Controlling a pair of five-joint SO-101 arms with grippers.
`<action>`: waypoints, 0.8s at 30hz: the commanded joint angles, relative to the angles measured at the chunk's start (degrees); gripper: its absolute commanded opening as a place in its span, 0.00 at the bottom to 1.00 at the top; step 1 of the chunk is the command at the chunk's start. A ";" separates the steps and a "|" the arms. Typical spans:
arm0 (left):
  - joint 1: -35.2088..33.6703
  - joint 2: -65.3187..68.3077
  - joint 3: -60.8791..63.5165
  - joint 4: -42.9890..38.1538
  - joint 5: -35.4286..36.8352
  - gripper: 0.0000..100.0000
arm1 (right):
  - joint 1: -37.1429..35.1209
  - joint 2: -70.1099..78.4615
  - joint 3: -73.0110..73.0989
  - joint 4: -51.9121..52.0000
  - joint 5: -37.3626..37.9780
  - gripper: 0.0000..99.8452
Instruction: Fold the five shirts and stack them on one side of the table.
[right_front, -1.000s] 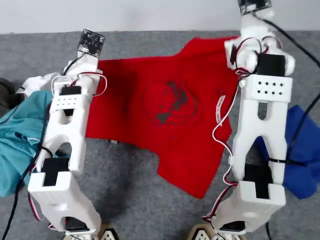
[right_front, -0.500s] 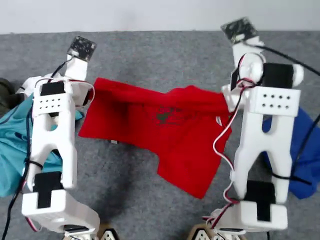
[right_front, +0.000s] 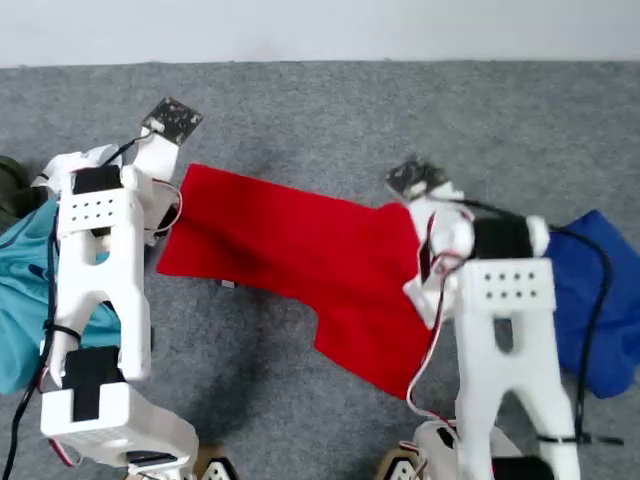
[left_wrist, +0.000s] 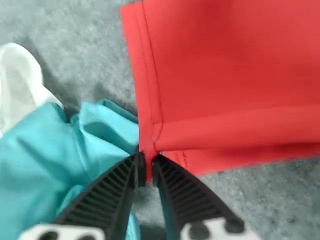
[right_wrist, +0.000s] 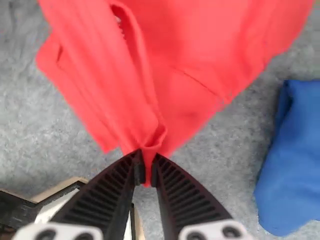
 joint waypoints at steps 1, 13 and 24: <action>-0.53 -3.08 1.01 0.26 -0.53 0.01 | -1.63 -5.85 3.16 -0.84 4.04 0.01; -0.44 -2.81 2.33 1.93 -0.53 0.02 | -1.80 -11.47 8.79 6.02 6.24 0.12; -0.62 -3.43 2.07 1.93 -0.35 0.14 | -1.19 -11.47 7.82 5.32 5.89 0.16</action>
